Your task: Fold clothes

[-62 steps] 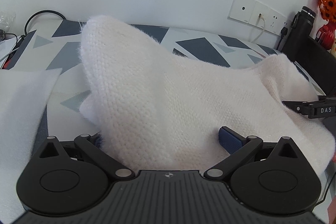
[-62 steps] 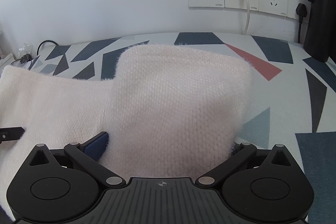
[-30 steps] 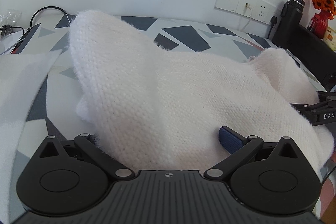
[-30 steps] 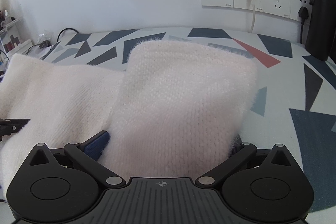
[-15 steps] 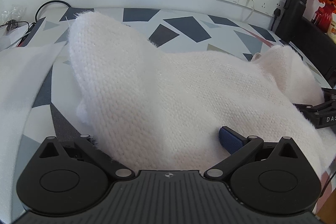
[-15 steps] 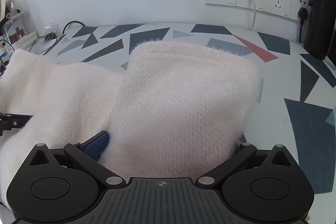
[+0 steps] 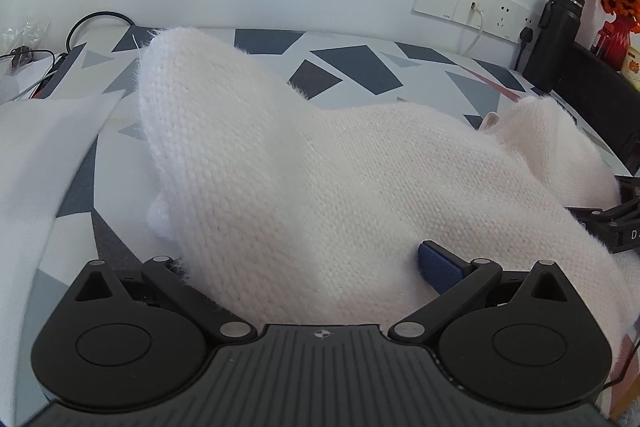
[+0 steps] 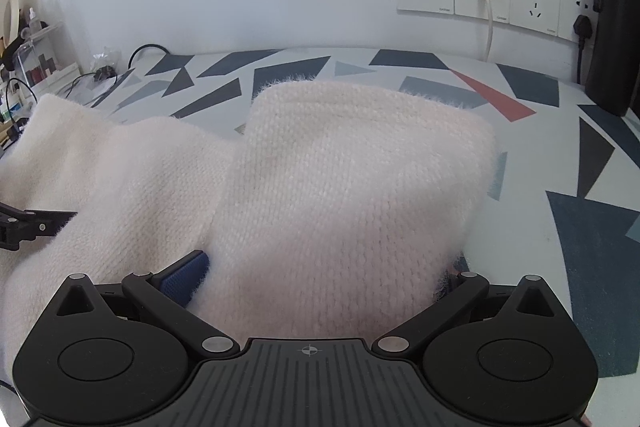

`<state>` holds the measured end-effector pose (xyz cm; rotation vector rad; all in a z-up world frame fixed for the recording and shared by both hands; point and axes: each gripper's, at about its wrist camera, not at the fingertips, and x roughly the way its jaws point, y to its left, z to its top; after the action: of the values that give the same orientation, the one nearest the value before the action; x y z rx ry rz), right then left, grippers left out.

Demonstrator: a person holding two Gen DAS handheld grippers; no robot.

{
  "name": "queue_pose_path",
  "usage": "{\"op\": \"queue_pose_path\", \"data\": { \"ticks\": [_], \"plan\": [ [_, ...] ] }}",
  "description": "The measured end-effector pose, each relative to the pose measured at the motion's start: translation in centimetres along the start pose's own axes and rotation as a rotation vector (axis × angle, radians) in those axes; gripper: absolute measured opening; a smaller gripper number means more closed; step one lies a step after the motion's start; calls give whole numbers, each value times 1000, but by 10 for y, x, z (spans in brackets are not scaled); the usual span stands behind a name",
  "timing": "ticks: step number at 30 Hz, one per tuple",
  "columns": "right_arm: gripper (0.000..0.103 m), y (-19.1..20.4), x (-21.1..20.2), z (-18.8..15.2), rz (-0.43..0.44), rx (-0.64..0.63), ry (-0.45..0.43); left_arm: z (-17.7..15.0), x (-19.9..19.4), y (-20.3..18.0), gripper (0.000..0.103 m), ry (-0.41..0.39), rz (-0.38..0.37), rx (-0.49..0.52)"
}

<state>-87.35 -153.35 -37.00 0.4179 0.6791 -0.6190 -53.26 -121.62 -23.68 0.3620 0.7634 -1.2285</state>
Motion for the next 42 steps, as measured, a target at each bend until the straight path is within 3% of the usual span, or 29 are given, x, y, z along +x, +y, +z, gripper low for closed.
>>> {"op": "queue_pose_path", "data": {
  "ticks": [14,31,35,39,42],
  "plan": [
    [102,2,1,0,-4,-3,-1,-3,0,3,103,-37,-17,-12],
    [102,-2,-1,-6,7,22,-23,-1,0,0,103,-7,-3,-12],
    [102,-9,-4,-2,18,70,-9,17,-4,3,103,125,41,-25],
    [102,-22,-11,0,15,166,-1,30,-35,9,103,31,141,40],
    [102,-32,-11,-2,27,222,-13,29,-30,36,103,77,115,-88]
  ]
}}
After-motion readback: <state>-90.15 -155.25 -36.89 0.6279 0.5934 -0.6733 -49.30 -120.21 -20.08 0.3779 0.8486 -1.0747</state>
